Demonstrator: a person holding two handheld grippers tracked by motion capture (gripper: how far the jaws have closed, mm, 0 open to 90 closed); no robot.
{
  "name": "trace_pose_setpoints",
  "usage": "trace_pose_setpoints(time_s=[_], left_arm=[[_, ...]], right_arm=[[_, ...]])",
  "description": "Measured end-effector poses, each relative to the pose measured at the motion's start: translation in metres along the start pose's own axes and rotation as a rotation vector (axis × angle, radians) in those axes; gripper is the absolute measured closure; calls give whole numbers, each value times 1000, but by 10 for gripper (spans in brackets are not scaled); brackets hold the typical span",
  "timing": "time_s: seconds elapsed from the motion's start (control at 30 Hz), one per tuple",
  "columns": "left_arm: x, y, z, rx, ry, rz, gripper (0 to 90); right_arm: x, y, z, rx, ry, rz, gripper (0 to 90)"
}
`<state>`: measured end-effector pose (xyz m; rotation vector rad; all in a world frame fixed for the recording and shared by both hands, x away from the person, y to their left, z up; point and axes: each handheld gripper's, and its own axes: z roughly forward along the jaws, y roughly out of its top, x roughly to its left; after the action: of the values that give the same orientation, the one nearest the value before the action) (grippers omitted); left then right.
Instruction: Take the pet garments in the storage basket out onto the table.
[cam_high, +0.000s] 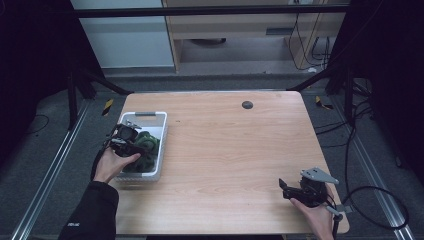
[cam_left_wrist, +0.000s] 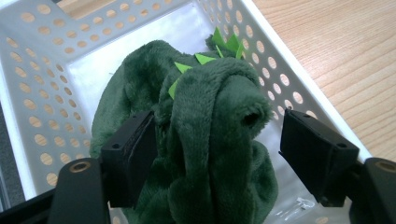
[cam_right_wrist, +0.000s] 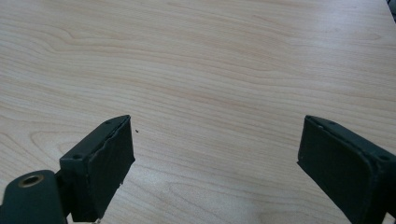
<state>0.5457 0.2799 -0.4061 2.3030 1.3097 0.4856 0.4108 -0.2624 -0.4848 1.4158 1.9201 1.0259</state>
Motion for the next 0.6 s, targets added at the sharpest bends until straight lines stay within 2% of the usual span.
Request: trace_pose_setpoints(time_s=[0.27,0.43,0.6], left_arm=[[-1,3,10,30,0,10,333],[1,3,14,58,5,-6,416],[4,2,15,66,-8,-27,507]], right_arm=[[-1,0,0,0,2,-1,105],[0,0,1,2,4,-3,105],[1,0,1,4,6,-6,104]])
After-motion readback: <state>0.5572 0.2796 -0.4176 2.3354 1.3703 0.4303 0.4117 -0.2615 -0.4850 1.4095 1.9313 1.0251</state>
